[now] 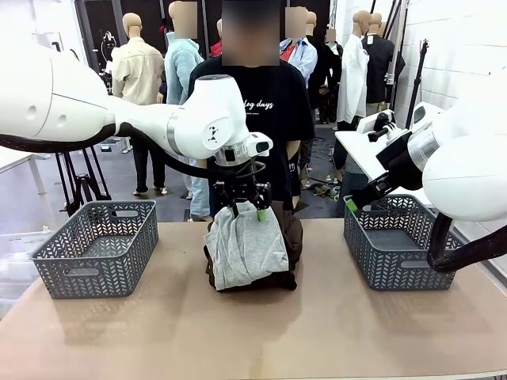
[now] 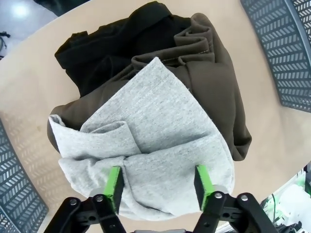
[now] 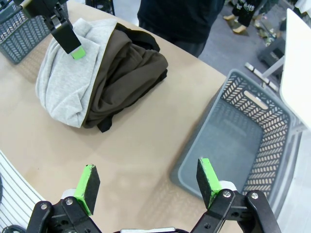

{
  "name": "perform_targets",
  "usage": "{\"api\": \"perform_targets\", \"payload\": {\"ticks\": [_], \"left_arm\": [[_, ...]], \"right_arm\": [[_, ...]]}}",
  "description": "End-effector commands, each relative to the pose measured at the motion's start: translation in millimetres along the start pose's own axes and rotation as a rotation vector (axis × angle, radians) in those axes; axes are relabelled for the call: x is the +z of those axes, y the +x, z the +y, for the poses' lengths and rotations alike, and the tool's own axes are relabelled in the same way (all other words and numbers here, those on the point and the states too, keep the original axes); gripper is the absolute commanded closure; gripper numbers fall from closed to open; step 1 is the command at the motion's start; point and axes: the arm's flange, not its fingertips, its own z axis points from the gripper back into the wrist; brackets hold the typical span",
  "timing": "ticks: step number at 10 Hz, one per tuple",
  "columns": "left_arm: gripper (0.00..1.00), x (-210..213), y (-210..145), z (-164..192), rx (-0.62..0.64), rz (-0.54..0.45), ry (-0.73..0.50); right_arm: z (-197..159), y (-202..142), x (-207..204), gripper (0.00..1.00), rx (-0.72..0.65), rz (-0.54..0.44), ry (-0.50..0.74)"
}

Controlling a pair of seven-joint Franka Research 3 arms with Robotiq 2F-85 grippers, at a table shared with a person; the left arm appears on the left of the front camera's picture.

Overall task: Sort the tops and bottoms.
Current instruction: Lift clothes from the center of the table with your left hand.

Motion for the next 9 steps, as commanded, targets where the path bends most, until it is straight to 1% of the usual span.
{"api": "perform_targets", "payload": {"ticks": [1, 2, 3, 6, 9], "left_arm": [[0.74, -2.1, 6.0, -2.1, 0.033, 0.033, 0.035], [0.92, -4.3, 5.6, -1.9, 0.041, 0.05, 0.038], [1.0, -6.3, 4.1, -2.3, 0.042, 0.055, 0.035], [1.0, -11.7, 3.5, 1.5, 0.055, 0.061, 0.031], [1.0, -3.5, -0.6, 5.2, 0.072, 0.069, 0.01]], "right_arm": [[0.0, -0.4, -1.0, 0.0, -0.009, 0.0, 0.008], [0.0, -0.4, -1.0, 0.0, -0.009, 0.0, 0.008], [0.0, -0.4, -1.0, 0.0, -0.009, 0.0, 0.008], [0.0, -0.4, -1.0, 0.0, -0.009, 0.0, 0.008], [0.0, -0.4, -1.0, 0.0, -0.009, 0.0, 0.008]]}}
